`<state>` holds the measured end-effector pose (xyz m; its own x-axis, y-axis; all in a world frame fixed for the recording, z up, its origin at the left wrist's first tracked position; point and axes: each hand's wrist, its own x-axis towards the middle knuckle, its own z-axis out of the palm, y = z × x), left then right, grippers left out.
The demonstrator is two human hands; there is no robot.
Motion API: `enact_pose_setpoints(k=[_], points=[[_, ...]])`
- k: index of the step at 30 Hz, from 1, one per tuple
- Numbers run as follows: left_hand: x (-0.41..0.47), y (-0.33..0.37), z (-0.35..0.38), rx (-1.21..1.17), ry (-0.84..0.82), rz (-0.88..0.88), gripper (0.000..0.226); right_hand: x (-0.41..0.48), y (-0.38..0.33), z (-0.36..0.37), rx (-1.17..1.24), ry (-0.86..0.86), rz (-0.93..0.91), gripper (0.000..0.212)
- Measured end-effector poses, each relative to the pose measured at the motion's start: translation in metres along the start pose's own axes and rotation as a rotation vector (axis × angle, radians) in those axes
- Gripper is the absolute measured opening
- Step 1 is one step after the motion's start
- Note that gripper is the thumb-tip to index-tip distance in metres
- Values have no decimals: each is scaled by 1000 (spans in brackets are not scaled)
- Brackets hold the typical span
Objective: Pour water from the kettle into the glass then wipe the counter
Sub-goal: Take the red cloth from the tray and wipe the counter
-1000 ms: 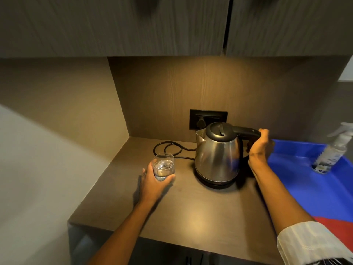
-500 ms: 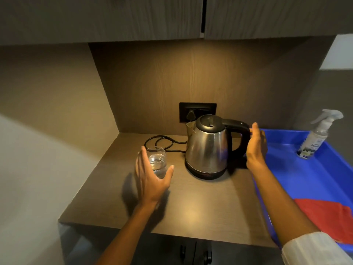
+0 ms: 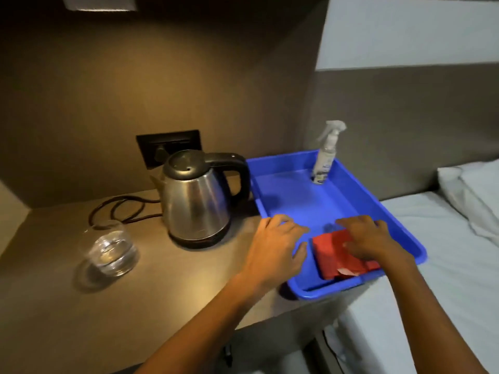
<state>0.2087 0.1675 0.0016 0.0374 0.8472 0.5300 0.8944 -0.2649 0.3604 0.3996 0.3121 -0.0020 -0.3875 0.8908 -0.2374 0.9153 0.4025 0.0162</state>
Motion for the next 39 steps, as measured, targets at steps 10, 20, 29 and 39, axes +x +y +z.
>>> enact_pose_setpoints(k=[10,20,29,39], points=[[25,14,35,-254,-362,-288,78,-42,20,-26,619,122,-253,17],[-12,-13,-67,-931,20,-622,48,-69,-75,-53,1205,249,-342,34],[-137,-80,-108,-511,219,-982,54,-59,-243,17,928,236,-448,31],[-188,-140,-149,35,431,-1141,84,-94,-289,62,299,385,-788,50]])
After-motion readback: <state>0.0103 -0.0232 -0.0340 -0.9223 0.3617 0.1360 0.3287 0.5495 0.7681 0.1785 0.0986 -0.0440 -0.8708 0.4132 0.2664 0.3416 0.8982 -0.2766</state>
